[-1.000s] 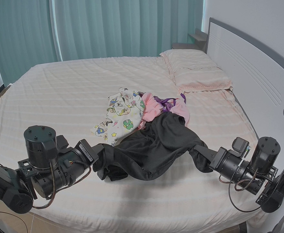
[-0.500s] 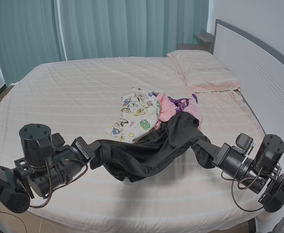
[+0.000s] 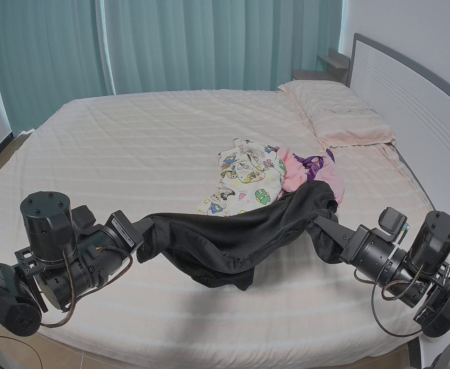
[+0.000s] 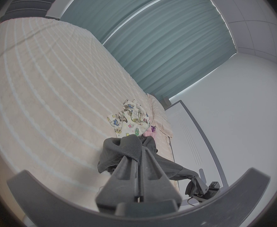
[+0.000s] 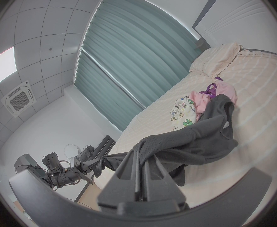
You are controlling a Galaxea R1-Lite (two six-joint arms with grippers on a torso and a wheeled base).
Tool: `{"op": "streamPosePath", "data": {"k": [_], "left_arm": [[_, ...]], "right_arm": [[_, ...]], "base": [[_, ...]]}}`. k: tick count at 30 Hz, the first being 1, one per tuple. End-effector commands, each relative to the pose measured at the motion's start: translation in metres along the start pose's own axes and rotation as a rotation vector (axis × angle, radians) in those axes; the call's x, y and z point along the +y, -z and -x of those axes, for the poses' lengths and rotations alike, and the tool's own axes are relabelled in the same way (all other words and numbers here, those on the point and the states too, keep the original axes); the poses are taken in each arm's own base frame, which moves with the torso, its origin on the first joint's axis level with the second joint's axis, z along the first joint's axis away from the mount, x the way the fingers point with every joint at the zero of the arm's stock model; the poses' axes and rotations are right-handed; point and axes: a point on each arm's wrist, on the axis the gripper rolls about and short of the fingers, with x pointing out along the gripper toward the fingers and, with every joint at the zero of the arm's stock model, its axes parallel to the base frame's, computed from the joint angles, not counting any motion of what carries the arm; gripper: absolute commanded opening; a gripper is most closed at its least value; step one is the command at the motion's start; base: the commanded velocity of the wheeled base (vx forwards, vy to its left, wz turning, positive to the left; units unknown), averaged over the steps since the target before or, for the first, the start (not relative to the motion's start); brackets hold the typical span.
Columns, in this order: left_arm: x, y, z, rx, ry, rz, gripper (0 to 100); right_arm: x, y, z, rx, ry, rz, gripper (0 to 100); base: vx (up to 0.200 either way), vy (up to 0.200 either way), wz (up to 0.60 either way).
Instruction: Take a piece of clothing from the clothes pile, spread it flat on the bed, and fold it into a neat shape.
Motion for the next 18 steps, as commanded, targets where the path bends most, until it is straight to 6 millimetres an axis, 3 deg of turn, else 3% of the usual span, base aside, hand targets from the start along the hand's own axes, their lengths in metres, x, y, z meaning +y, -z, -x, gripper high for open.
{"op": "streamPosePath", "data": {"k": [1, 18], "left_arm": [[-0.0002, -0.0062, 0.0027, -0.024, 0.004, -0.005, 0], [-0.0009, -0.0091, 0.0049, -0.033, 0.009, -0.002, 0]], "right_arm": [[0.0024, -0.0015, 0.0017, -0.011, -0.012, 0.012, 0], [0.0048, -0.0034, 0.0036, -0.023, -0.016, 0.026, 0]], "base": [[0.0, 0.2, 0.0], [0.0, 0.2, 0.0]]}}
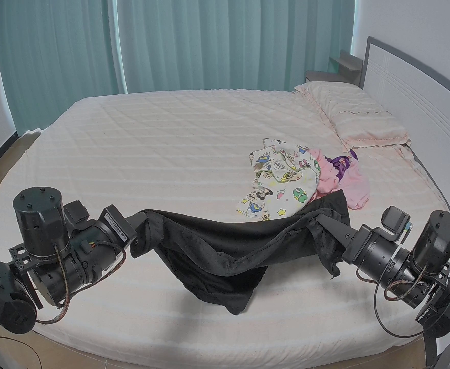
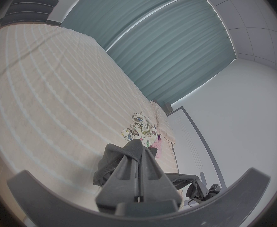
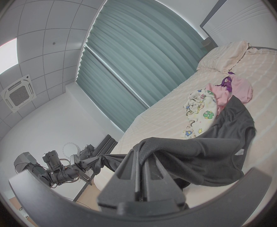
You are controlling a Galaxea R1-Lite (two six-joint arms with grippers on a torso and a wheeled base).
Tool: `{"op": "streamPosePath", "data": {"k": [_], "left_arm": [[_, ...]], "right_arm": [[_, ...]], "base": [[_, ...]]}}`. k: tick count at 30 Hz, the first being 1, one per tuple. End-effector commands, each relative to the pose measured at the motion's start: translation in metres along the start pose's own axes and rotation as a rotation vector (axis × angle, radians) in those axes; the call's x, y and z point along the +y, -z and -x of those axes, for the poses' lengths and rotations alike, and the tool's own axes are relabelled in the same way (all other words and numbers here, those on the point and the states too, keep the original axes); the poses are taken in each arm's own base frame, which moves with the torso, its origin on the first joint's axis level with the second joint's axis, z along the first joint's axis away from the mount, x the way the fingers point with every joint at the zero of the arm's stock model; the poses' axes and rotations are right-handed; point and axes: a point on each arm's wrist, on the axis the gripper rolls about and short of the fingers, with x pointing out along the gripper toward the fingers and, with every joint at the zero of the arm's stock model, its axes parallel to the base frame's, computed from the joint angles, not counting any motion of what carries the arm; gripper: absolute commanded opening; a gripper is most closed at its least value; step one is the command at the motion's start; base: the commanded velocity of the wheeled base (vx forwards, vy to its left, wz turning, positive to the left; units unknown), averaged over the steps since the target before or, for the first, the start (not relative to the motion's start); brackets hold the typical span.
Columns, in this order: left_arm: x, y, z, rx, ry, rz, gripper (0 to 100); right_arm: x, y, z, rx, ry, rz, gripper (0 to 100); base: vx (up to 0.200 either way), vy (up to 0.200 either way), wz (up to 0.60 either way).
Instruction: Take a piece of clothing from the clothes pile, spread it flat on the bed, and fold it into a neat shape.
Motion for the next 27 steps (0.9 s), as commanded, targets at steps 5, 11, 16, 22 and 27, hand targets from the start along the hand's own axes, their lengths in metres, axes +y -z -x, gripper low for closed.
{"op": "streamPosePath", "data": {"k": [5, 11, 16, 22, 27], "left_arm": [[-0.0031, -0.0024, 0.0043, -0.012, 0.018, 0.003, 0], [-0.0023, -0.0014, 0.0047, -0.008, 0.015, 0.0, 0], [-0.0023, -0.0014, 0.0047, -0.008, 0.015, 0.0, 0], [-0.0022, -0.0018, 0.0047, -0.011, 0.014, 0.001, 0], [-0.0022, -0.0018, 0.0047, -0.011, 0.014, 0.001, 0]], "right_arm": [[0.0023, -0.0003, 0.0004, -0.006, -0.013, -0.001, 0], [0.0021, 0.0016, 0.0025, 0.005, -0.012, -0.002, 0], [0.0026, 0.0016, 0.0027, 0.006, -0.016, -0.002, 0], [0.0024, 0.0014, 0.0027, 0.005, -0.014, -0.004, 0], [0.0017, 0.0021, 0.0026, 0.009, -0.011, -0.007, 0]], "base": [[0.0, 0.2, 0.0], [0.0, 0.2, 0.0], [0.0, 0.2, 0.0], [0.0, 0.2, 0.0], [0.0, 0.2, 0.0]]}}
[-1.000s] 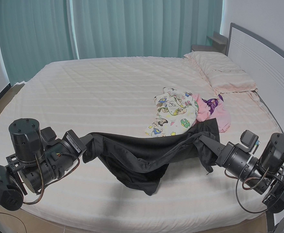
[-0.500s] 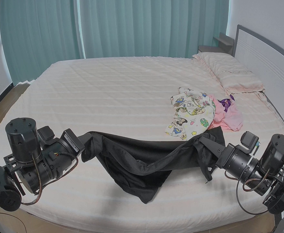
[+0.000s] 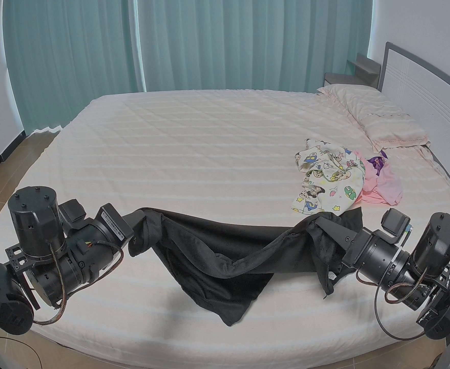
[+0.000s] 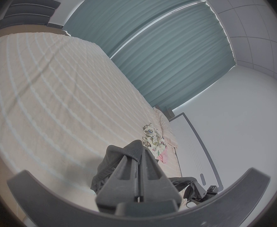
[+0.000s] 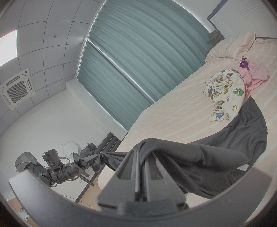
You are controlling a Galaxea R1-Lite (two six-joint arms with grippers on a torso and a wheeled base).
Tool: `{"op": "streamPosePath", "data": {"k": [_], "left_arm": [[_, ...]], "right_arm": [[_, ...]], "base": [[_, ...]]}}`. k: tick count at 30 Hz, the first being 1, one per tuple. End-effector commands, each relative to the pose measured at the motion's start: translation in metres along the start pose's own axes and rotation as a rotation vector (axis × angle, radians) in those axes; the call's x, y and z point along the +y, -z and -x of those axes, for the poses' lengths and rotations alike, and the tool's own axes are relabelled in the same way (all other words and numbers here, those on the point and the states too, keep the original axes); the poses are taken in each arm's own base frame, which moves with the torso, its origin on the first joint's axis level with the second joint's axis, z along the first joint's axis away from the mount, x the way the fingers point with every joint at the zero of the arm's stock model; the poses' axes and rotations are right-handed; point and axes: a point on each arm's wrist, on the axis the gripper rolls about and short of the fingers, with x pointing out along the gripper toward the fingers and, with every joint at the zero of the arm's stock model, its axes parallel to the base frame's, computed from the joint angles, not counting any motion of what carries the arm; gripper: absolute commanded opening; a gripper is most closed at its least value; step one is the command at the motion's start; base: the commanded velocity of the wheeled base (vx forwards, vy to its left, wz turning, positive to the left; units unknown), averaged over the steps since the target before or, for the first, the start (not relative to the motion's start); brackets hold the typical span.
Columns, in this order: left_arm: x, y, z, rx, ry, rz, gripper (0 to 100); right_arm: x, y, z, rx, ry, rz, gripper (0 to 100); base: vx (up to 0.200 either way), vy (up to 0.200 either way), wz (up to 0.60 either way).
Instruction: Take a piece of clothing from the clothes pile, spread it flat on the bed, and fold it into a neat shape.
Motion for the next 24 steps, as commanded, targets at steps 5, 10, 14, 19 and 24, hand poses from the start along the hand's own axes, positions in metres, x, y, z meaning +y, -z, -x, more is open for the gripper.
{"op": "streamPosePath", "data": {"k": [5, 10, 14, 19, 24], "left_arm": [[0.0011, 0.001, -0.0015, 0.004, -0.006, -0.001, 0], [0.0017, 0.0014, -0.0016, 0.006, -0.009, -0.001, 0], [0.0019, 0.0016, -0.0019, 0.006, -0.01, -0.001, 0], [0.0022, 0.0025, -0.0028, 0.012, -0.01, 0.001, 0], [0.0019, 0.0041, -0.0028, 0.02, -0.008, -0.001, 0]], "right_arm": [[-0.0012, 0.0001, -0.0011, -0.003, 0.0, -0.002, 0], [-0.0002, -0.0011, 0.0001, -0.008, -0.004, -0.002, 0], [-0.0021, -0.0016, -0.0008, -0.01, 0.004, 0.0, 0], [-0.0057, -0.0062, 0.0003, -0.026, 0.015, -0.003, 0], [-0.0072, -0.0053, 0.0003, -0.019, 0.019, -0.012, 0]], "base": [[0.0, 0.2, 0.0], [0.0, 0.12, 0.0], [0.0, 0.0, 0.0], [0.0, 0.0, 0.0], [-0.16, 0.0, 0.0]]}}
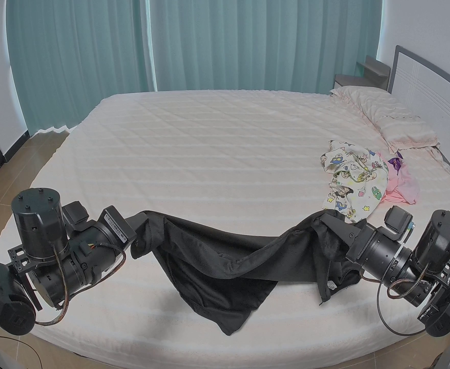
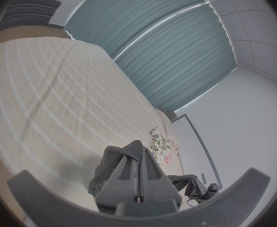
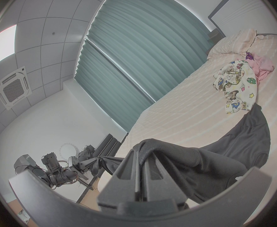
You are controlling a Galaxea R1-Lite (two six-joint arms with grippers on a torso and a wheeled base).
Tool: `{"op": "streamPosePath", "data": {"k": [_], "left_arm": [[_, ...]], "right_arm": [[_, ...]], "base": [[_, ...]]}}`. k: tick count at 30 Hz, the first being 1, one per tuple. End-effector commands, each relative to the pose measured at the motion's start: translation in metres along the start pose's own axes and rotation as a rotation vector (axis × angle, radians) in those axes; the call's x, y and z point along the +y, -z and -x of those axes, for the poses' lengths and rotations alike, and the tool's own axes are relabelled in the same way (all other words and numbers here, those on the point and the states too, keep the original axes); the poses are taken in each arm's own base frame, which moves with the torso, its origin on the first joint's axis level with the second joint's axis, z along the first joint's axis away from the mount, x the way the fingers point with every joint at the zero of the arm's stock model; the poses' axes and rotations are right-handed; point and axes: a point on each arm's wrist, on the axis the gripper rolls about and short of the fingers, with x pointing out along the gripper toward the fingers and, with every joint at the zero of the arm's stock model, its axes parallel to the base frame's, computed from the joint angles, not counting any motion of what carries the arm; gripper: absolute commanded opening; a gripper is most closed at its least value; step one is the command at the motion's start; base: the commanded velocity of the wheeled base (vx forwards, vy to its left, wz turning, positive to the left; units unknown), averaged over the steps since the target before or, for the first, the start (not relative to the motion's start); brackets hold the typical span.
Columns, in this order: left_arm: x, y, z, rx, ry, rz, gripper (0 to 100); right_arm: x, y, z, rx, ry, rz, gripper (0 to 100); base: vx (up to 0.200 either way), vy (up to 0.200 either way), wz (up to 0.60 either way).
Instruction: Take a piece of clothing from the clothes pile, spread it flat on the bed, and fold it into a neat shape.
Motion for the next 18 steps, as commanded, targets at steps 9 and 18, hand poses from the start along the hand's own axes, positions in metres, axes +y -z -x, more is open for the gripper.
{"op": "streamPosePath", "data": {"k": [9, 18], "left_arm": [[-0.003, 0.003, 0.002, 0.011, 0.011, -0.003, 0], [-0.012, 0.007, 0.015, 0.019, 0.06, -0.015, 0]], "right_arm": [[0.005, -0.001, 0.014, 0.037, -0.062, -0.003, 0], [0.026, -0.008, 0.047, 0.063, -0.227, 0.01, 0]], "base": [[-0.2, 0.0, 0.0], [-0.2, 0.0, 0.0]]}}
